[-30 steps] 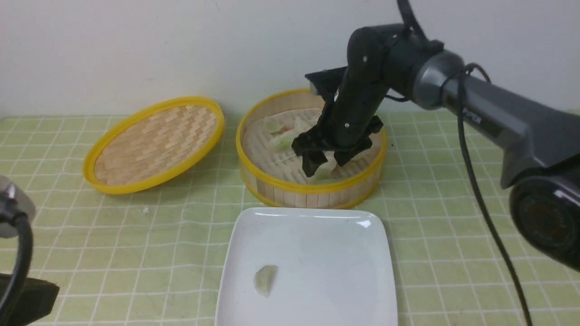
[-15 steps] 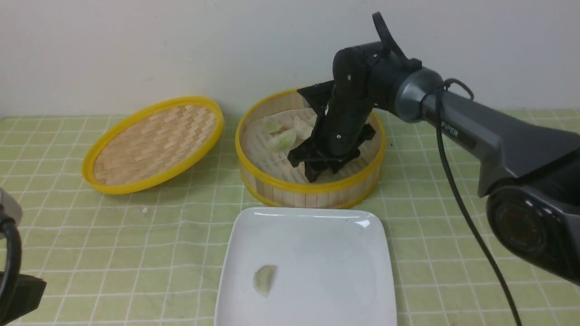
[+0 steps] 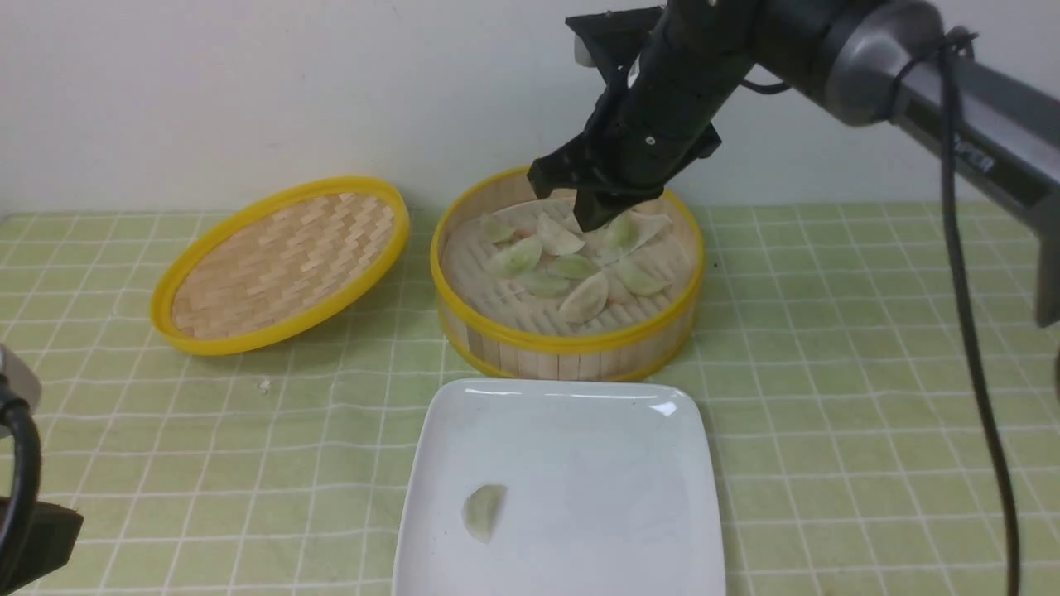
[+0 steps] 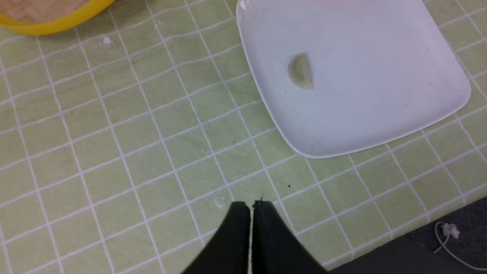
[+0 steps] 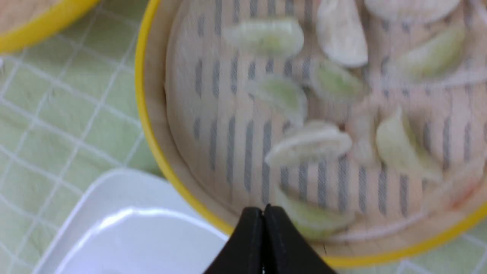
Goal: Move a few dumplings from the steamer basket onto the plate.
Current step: Use the right arm to grab a dumpling from inside the steamer
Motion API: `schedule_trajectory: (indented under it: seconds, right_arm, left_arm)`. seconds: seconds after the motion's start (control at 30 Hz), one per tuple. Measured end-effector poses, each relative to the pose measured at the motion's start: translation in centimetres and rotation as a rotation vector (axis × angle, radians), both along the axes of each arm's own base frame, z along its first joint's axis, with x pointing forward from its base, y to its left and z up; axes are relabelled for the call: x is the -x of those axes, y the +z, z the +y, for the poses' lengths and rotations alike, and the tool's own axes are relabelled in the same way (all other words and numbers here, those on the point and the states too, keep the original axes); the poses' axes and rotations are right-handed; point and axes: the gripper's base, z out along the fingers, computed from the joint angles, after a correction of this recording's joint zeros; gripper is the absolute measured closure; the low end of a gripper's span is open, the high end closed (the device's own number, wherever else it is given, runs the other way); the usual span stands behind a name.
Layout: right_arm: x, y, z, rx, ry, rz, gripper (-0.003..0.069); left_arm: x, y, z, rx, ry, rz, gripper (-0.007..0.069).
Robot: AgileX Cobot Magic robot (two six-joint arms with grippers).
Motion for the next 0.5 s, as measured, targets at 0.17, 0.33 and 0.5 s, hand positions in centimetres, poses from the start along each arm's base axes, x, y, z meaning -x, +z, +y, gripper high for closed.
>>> schedule_trajectory:
  seconds: [0.17, 0.33, 0.5]
  right_arm:
    - [0.4, -1.6, -1.0, 0.103, -0.021, 0.024, 0.0669]
    - [-0.8, -2.7, -1.3, 0.159, -0.034, -0.038, 0.0605]
    - [-2.9, -4.6, -1.5, 0.147, -0.049, -0.13, 0.0426]
  left_arm:
    - [0.0, 0.0, 0.0, 0.0, 0.0, 0.0, 0.0631]
    - [0.0, 0.0, 0.0, -0.003, -0.004, -0.002, 0.0631]
    - [0.0, 0.0, 0.0, -0.007, -0.008, -0.005, 0.0631]
